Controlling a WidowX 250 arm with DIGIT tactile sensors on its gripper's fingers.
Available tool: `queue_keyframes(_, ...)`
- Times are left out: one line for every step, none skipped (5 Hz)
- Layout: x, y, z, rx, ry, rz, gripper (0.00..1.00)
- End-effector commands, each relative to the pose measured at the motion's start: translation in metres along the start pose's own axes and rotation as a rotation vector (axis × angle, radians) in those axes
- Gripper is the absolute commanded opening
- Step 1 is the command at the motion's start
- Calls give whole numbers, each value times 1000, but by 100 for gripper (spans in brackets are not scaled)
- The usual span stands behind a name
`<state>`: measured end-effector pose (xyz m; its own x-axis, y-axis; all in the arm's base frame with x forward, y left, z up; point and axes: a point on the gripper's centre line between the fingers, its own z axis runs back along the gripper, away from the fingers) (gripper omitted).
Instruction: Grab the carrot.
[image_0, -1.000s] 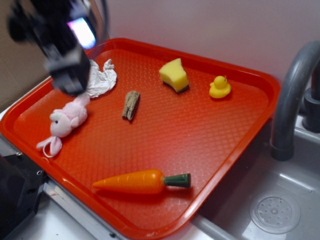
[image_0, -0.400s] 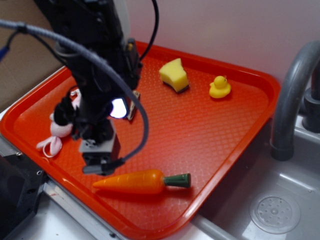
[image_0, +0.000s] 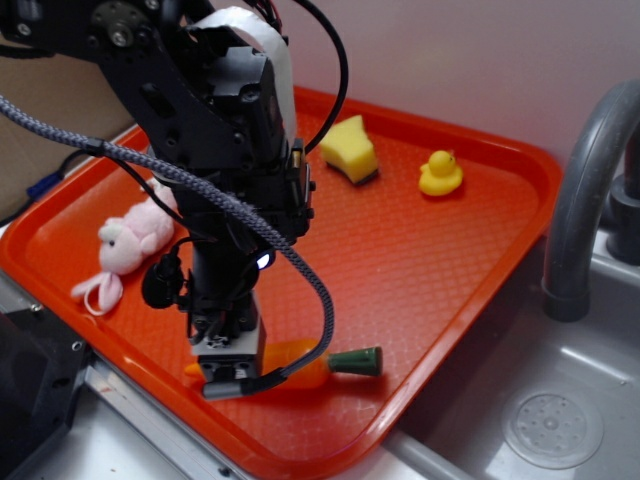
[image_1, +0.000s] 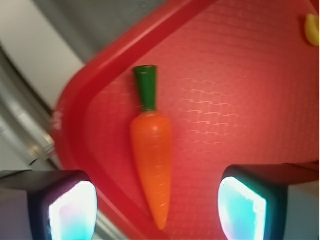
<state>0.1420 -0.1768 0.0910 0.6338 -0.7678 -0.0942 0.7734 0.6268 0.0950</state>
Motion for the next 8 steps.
queue_keyframes(-10,-5,-24,-3,31,-3,100)
queue_keyframes(-8,-5,-40,-50,34,-42,100)
queue_keyframes(-4,-6,-49,-50,19,-33,100)
queue_keyframes(3,-4,-55,-55,-20,-23,100)
queue_keyframes(6,-5,-65,-110,-30,-42,95)
queue_keyframes(0,-2,-60,-104,-52,-18,0)
queue_keyframes(-6,2,-52,-53,-31,54,0)
queue_keyframes(-12,32,-24,14,20,257,0)
